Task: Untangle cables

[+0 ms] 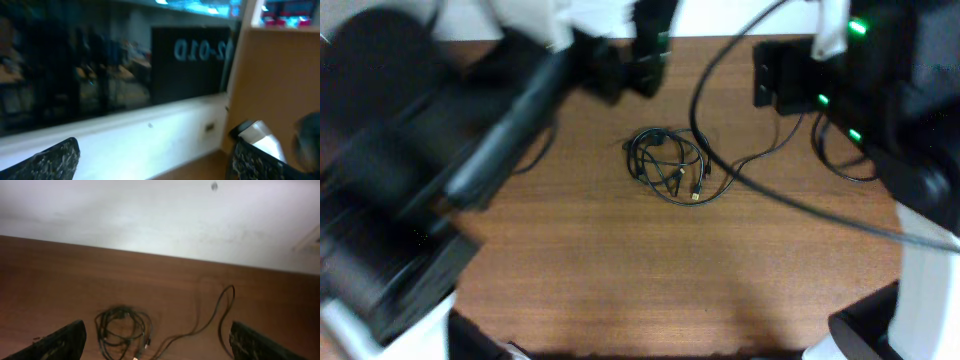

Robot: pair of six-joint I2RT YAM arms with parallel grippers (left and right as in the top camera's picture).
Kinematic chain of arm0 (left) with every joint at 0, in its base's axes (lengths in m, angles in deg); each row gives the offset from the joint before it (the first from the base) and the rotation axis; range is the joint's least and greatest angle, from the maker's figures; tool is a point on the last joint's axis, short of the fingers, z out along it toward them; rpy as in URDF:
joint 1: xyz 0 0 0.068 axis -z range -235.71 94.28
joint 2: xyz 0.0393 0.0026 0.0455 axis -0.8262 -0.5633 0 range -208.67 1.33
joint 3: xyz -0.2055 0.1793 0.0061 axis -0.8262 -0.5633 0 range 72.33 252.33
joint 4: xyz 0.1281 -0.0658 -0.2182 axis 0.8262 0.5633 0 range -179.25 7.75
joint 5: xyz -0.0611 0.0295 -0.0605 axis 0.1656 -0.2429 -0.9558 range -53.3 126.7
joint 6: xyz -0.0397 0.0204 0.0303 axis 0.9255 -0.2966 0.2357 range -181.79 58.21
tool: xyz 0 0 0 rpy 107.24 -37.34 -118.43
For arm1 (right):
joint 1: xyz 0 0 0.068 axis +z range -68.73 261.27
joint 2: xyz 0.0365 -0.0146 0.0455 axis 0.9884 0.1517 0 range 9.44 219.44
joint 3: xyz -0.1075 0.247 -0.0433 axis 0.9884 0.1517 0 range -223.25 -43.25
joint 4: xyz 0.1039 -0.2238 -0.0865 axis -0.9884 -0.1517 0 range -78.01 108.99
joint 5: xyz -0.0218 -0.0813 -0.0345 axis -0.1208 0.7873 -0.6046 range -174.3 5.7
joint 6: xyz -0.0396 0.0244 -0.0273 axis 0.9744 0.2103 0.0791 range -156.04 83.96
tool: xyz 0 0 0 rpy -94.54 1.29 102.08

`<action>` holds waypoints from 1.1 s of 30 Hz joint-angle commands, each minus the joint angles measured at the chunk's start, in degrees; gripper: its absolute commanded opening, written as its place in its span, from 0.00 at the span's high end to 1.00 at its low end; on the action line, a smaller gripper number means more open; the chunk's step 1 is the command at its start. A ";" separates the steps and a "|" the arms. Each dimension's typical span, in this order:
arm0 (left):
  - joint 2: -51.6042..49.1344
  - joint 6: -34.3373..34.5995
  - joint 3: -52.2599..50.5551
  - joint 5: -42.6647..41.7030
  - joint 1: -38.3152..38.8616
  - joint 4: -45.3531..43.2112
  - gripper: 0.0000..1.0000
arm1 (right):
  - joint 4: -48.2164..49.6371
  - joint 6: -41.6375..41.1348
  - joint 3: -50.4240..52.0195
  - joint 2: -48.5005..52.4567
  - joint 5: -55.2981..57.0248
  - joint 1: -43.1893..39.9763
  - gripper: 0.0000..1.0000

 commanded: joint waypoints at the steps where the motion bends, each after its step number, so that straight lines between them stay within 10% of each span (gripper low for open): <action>1: 4.09 -3.98 -0.59 15.15 0.00 0.26 0.01 | 26.95 8.81 -1.16 -1.97 -1.57 -0.17 0.01; 4: 6.73 -12.81 -1.22 29.11 -0.07 -5.20 0.01 | 38.38 15.93 2.10 -3.93 -1.53 -0.98 0.01; 6: 10.49 -14.47 -6.86 33.35 -2.93 -6.71 0.01 | 41.77 15.91 23.76 -14.29 -1.55 -4.50 0.01; 11: 41.44 -13.97 -63.49 31.52 -19.65 -27.82 0.01 | 61.05 2.40 71.82 -44.24 -3.65 -20.11 0.01; 15: 59.82 -13.84 -83.84 27.85 -24.79 -39.45 0.01 | 56.35 -1.79 75.84 -46.18 -7.13 -23.19 0.01; 33: 59.80 -12.46 -87.89 19.08 -30.88 -28.09 0.01 | 53.81 -52.68 82.58 6.69 -10.99 -13.60 0.07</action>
